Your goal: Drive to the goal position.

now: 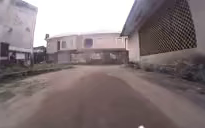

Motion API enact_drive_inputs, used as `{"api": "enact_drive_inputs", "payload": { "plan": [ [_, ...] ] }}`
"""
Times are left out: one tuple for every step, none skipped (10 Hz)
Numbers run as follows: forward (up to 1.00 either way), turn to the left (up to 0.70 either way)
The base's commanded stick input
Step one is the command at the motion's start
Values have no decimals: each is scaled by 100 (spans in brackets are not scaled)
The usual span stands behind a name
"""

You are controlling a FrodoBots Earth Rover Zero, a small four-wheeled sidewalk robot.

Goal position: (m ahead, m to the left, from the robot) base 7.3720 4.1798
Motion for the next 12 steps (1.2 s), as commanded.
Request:
{"api": "enact_drive_inputs", "payload": {
  "plan": [
    [30,0],
    [30,0],
    [30,0],
    [30,0],
    [30,0],
    [30,0],
    [30,0],
    [30,0],
    [30,0],
    [30,0],
    [30,0],
    [30,0]
  ]
}}
